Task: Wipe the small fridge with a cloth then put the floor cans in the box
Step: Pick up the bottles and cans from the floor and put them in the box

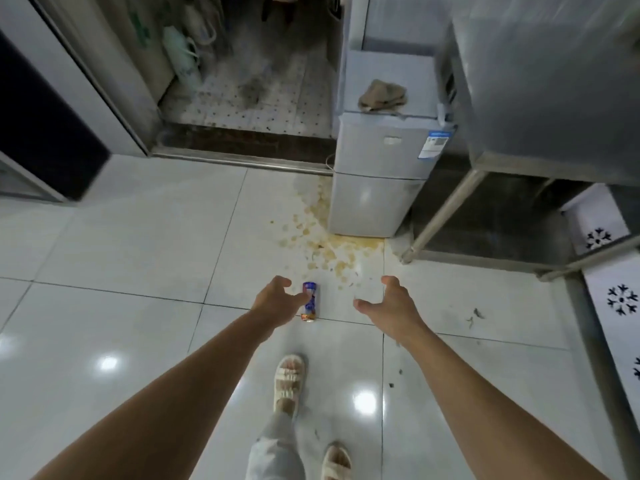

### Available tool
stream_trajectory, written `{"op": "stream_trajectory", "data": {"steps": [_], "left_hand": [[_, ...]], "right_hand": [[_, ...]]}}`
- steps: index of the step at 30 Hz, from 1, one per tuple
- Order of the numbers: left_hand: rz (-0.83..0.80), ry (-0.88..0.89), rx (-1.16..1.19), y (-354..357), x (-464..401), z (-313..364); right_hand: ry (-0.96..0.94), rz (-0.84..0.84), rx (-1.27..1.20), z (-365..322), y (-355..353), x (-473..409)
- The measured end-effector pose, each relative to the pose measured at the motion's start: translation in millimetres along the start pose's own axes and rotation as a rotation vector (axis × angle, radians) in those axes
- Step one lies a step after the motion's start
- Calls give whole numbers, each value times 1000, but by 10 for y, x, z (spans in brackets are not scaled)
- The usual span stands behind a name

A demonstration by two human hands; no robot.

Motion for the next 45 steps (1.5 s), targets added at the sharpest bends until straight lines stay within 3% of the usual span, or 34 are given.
{"op": "stream_trajectory", "data": {"steps": [7, 15, 29, 37, 45], "left_hand": [[-89, -86, -61, 93, -1396, -127], [-151, -147, -185, 600, -2730, -709], [45, -213, -328, 1604, -5200, -2268], [174, -249, -307, 1968, -5917, -2938], [188, -252, -290, 2133, -5996, -2954]], "right_hand": [[148, 9, -67, 215, 402, -1069], [274, 53, -178, 956, 842, -2196], [190, 93, -74, 2359, 1781, -4275], [183, 85, -110, 3086, 2323, -4886], [228, 99, -154, 3512, 2342, -4923]]}}
Point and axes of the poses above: each hand's wrist, its own x-axis away from the middle knuckle, its own y-axis out of the palm, z = x × y, the point moved 10 cm from there along -x, towards the middle knuckle, and after that the axes turned 7 degrees about -z, right-handed, at the moved point
